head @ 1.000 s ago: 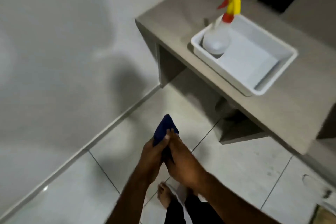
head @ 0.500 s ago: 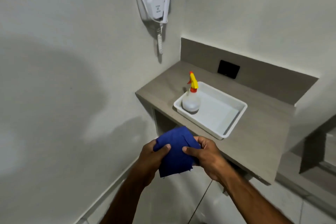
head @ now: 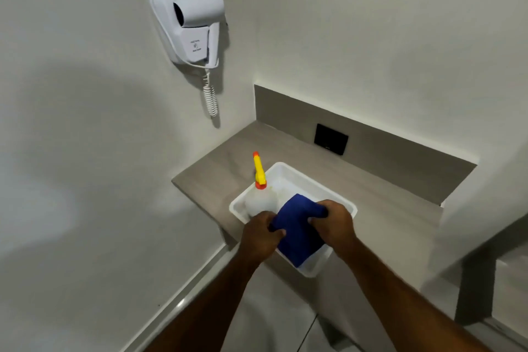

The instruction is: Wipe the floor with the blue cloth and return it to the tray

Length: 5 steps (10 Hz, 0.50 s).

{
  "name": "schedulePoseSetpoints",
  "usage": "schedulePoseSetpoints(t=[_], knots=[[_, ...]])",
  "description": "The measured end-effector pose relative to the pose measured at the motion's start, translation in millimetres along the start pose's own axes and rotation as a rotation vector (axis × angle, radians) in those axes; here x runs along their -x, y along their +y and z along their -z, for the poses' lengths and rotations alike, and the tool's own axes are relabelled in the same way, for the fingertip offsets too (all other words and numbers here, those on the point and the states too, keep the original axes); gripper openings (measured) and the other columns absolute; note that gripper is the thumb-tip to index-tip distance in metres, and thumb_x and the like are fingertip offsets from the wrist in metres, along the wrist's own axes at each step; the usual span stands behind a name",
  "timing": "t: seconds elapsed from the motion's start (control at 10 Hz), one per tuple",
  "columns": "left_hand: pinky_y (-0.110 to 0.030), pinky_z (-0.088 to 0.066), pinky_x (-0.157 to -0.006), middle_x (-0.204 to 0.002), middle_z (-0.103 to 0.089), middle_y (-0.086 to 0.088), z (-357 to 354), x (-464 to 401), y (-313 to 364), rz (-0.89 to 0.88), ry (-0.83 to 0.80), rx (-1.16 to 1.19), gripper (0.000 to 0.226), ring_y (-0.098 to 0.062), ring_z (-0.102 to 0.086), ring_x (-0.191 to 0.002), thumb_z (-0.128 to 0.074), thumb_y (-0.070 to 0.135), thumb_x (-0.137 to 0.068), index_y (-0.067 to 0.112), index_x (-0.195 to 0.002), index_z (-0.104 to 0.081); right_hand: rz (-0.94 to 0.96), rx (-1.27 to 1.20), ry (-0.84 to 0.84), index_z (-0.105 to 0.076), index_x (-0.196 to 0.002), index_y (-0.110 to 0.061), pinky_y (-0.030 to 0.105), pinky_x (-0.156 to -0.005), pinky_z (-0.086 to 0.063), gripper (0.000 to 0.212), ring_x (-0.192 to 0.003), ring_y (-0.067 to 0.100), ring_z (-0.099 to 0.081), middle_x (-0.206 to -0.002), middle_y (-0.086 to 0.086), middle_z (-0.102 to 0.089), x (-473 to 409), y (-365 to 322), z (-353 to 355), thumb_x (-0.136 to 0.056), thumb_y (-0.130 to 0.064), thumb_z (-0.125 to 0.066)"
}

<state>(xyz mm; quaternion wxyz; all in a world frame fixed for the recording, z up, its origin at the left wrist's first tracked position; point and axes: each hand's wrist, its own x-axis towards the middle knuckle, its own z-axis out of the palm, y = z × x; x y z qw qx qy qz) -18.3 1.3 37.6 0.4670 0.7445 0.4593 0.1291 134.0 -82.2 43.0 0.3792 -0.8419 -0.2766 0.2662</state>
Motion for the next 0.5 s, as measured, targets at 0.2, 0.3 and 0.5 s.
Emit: schedulePoseSetpoints(t=[0.2,0.3,0.5], knots=[[-0.037,-0.053,-0.095,-0.114,-0.071,-0.006,-41,-54,-19,0.029,-0.04,-0.411,0.028,-0.022,-0.066,-0.106,-0.069,0.022,-0.086,0.014,-0.113,-0.066,-0.03,0.311,-0.168,-0.061,-0.116,-0.006,0.037,-0.097,-0.05,0.033,-0.112,0.031,-0.062,-0.118,0.014,-0.068,-59,40,-27,-0.085,-0.013,-0.069],[-0.037,-0.051,-0.095,-0.106,-0.074,-0.003,-52,-59,-26,-0.02,-0.049,-0.706,0.022,-0.021,-0.068,-0.101,-0.067,0.032,-0.087,0.018,-0.103,-0.071,-0.004,0.412,-0.238,-0.056,-0.119,-0.005,0.037,-0.102,-0.049,0.035,-0.118,0.031,-0.06,-0.123,0.016,-0.064,-68,52,-37,-0.086,-0.011,-0.067],[-0.04,-0.045,-0.097,-0.113,-0.069,-0.005,-39,-53,-24,-0.178,-0.146,-0.819,0.037,-0.026,-0.06,-0.109,-0.062,0.043,-0.086,0.023,-0.118,-0.064,0.28,1.172,-0.365,-0.037,-0.14,-0.004,0.055,-0.111,-0.034,0.06,-0.127,0.037,-0.046,-0.138,0.018,-0.05,-65,45,-33,-0.09,-0.027,-0.061]])
